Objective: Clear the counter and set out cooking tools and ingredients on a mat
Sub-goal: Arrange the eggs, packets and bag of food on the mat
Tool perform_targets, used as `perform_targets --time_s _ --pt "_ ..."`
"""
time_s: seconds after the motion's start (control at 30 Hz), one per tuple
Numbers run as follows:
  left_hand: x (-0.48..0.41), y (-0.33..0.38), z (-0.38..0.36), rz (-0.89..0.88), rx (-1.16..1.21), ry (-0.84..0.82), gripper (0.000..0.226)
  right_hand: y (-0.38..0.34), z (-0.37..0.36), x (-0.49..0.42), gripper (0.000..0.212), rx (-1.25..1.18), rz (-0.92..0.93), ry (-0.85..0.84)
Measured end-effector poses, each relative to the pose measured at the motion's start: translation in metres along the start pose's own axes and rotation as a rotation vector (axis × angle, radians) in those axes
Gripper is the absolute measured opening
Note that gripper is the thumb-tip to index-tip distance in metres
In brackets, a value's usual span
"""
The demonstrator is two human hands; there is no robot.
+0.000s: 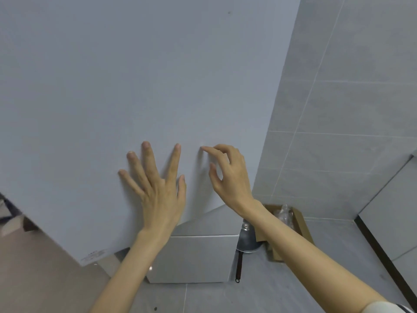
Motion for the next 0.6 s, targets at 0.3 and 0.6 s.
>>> perform_targets --time_s 0.3,0.6 --pt "-0.036 -0.05 -0.059 -0.069 0.078 0.064 0.062 0.001 -0.048 -0.02 0.052 0.158 0.045 0.093" --pt "-0.06 -0.073 -0.098 -0.156 0.208 0.018 0.068 0.0 -0.065 -0.025 0.053 0.271 -0.14 0.011"
Point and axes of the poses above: each hand's wrist, its own x-axis away from the middle knuckle, its own z-axis out of the back of the hand, y = z × x, the point moved 8 cm from there along -x, towards the middle knuckle, and after that the axes turned 12 degrees about -z, right-handed, at the moved point
